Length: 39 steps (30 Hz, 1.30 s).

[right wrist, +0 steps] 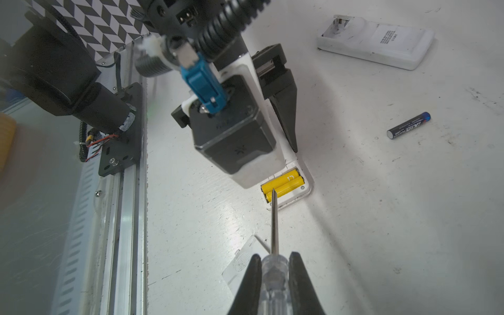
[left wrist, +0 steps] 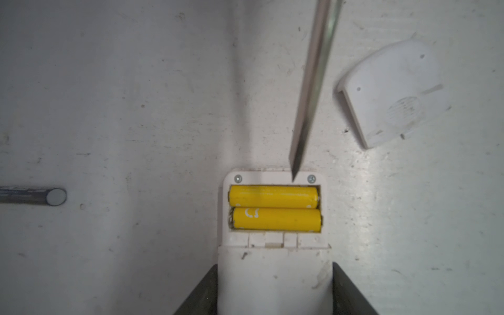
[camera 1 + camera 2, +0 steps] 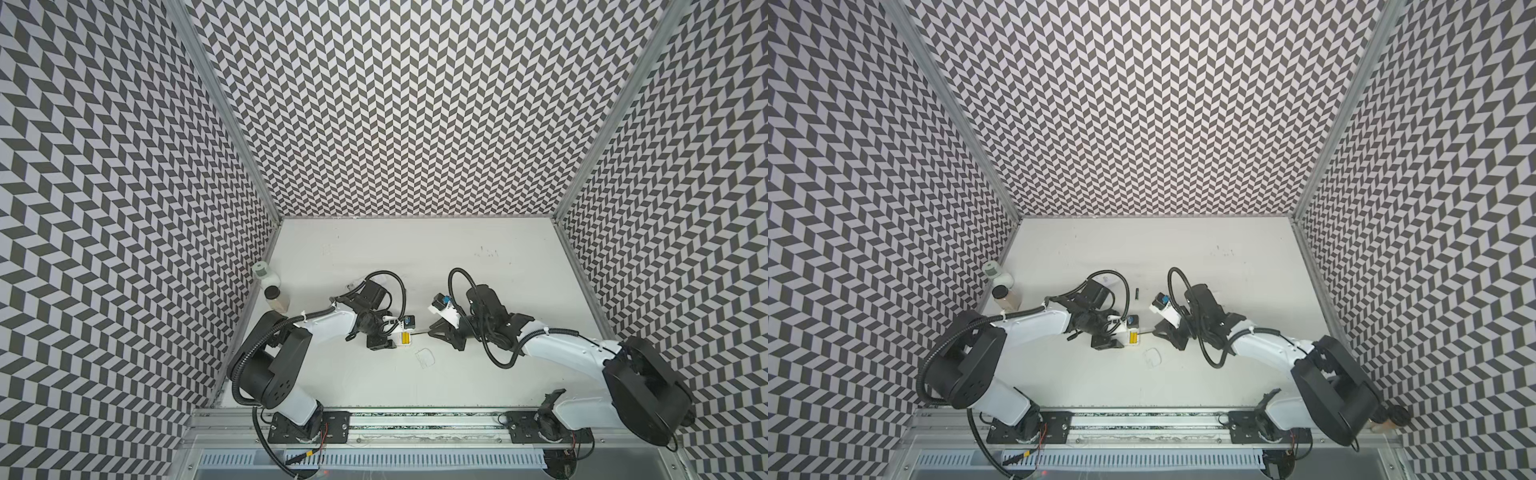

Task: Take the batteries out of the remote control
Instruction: 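Insert the screwdriver tip beside the batteries while the left gripper holds the remote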

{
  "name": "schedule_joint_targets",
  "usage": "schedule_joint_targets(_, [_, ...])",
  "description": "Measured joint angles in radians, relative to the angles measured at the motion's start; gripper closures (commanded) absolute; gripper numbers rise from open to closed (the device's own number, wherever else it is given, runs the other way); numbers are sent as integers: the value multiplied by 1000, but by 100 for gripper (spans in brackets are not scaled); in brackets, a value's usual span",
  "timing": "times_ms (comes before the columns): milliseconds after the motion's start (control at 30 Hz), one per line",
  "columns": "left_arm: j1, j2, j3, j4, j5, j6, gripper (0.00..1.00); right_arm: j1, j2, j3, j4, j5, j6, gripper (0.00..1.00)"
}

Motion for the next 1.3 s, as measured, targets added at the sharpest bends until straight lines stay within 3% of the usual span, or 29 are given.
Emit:
schedule_joint_targets(500, [2,-1,-2,6,3,4,48,45,121,67,-42,-26,-43,100])
schedule_joint_targets(1300, [-3,0,2,0,-5,4,49,74,134,82,-52,33,-67,100])
